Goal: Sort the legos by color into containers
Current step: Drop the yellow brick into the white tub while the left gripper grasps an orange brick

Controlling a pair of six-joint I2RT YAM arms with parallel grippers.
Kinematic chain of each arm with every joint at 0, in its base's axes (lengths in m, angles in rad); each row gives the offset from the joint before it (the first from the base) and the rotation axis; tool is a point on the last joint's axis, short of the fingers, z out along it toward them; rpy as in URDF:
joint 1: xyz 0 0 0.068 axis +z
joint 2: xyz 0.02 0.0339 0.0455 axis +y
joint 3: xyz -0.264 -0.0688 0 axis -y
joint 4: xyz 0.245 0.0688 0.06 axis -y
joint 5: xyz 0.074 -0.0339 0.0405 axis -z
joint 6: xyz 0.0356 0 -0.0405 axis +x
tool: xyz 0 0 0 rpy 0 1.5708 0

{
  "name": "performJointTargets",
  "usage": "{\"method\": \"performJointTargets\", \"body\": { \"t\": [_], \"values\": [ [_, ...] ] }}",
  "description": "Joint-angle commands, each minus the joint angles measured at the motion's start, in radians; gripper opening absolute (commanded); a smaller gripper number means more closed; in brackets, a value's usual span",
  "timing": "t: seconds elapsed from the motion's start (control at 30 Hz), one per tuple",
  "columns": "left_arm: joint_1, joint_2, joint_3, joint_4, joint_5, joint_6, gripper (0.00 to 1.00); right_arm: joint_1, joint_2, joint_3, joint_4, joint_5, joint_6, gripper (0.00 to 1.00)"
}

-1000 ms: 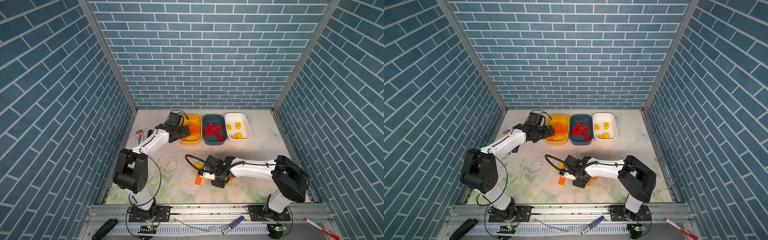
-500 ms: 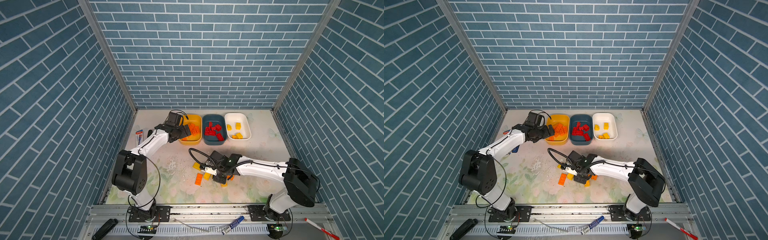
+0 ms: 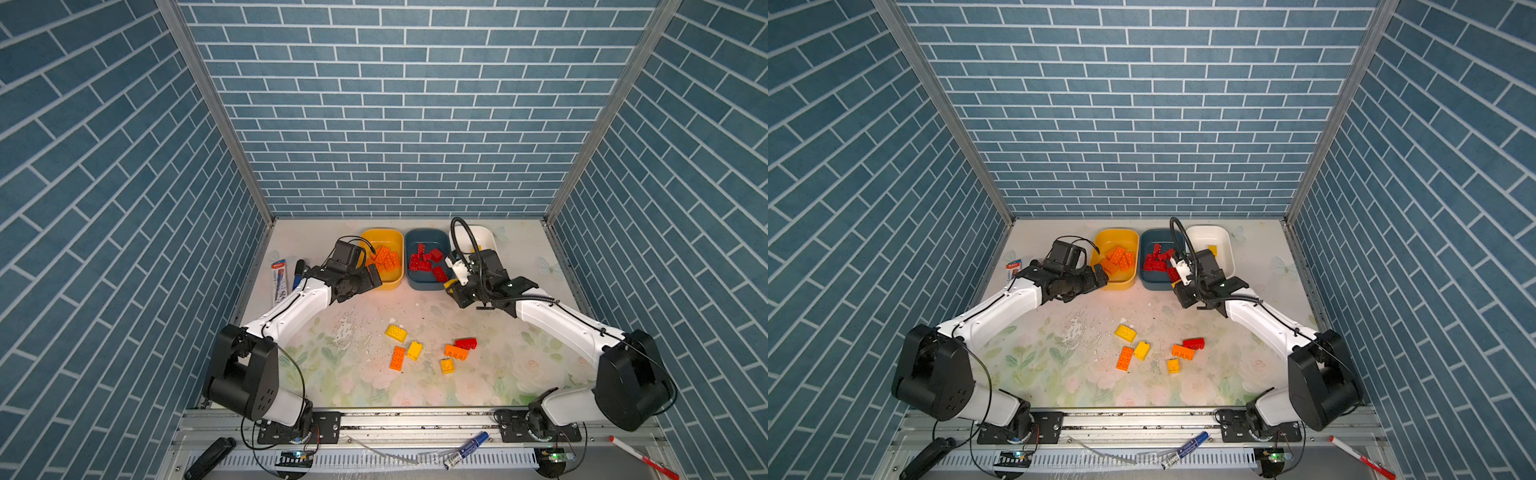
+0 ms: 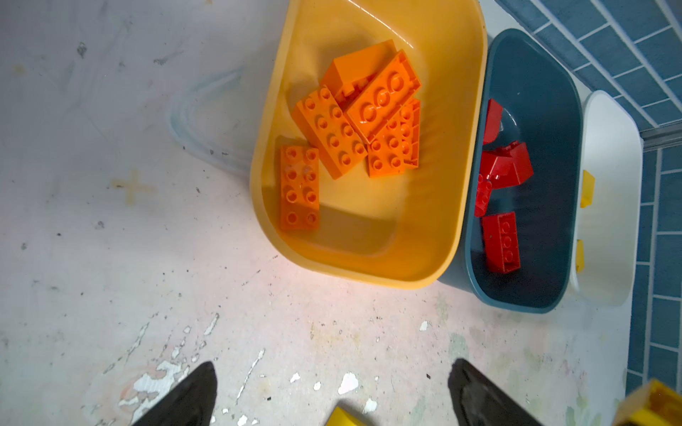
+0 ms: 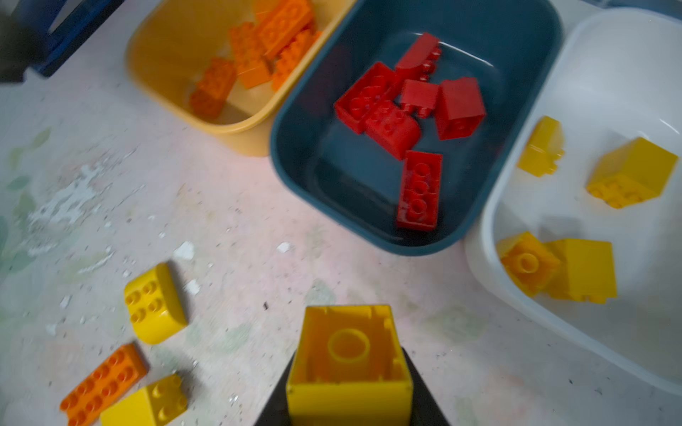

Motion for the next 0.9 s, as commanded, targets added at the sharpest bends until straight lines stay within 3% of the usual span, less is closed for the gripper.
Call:
{"method": "performJointTargets", "body": {
  "t": [0.0,0.17,0.4,0.73,0.87],
  "values": [
    [-0.032,-0.042,-0.027,-0.013,-0.013,-0.024,0.99,-0.074,0.067,0.101,0.02,0.013,0.129,0.25],
    [-0.113,-0.081,-0.056,-0.051,-0.087,-0.012,0.99,-0.164,0.205,0.248,0.0,0.066,0.189,0.26],
    [-0.218,-0.104,-0.068,-0.154,-0.163,0.027,0.99,-0.237,0.444,0.479,0.014,0.148,0.174,0.29],
    [-0.377,-0.14,-0.163,-0.207,-0.127,0.066,0.97,-0.274,0.676,0.749,-0.042,0.183,0.173,0.33],
    [-0.438,-0.111,-0.186,-0.186,-0.111,0.042,0.94,-0.274,0.693,0.776,-0.033,0.165,0.215,0.45]
  ]
}}
